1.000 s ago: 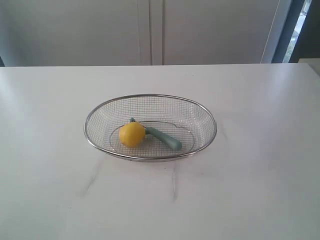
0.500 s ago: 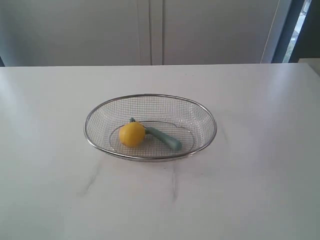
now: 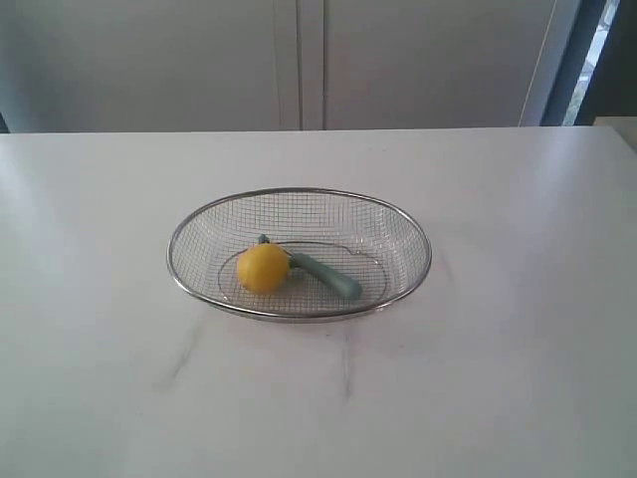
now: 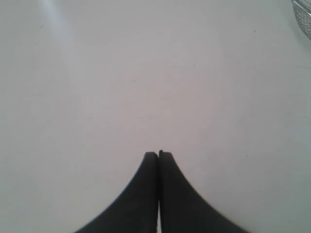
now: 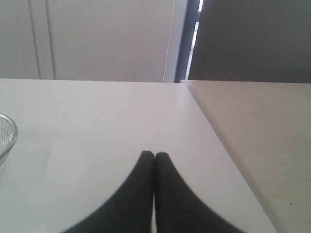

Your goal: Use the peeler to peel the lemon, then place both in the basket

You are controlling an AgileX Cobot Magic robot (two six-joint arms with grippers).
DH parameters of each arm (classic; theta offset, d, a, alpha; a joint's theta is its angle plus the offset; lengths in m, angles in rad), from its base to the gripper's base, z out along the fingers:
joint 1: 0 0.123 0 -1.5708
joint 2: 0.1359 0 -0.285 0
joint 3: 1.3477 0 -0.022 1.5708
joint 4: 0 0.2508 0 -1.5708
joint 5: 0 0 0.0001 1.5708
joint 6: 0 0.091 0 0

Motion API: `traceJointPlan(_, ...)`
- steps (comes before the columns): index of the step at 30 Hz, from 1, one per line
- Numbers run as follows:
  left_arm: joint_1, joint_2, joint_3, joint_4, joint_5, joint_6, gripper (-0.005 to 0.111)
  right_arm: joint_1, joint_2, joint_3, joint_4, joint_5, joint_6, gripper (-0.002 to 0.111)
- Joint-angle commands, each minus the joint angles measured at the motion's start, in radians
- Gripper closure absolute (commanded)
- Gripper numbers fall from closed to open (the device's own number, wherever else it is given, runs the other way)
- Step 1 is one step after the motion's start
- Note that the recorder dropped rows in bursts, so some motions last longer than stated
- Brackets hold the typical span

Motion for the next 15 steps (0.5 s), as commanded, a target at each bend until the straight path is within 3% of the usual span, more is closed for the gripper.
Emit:
traceJointPlan(1, 0.004, -0.004, 0.010, -0.001, 0.002, -0.001, 0.107, -0.005, -0.004, 0.005, 0.003, -0.016, 0.003, 0.108)
traceJointPlan(12, 0.004, -0.004, 0.010, -0.001, 0.002, -0.001, 0.107, -0.004, -0.004, 0.108, 0.001, -0.023, 0.003, 0.108)
traceJointPlan(15, 0.004, -0.004, 0.010, -0.001, 0.002, -0.001, 0.107, -0.004, -0.004, 0.145, 0.001, -0.107, 0.006, 0.108)
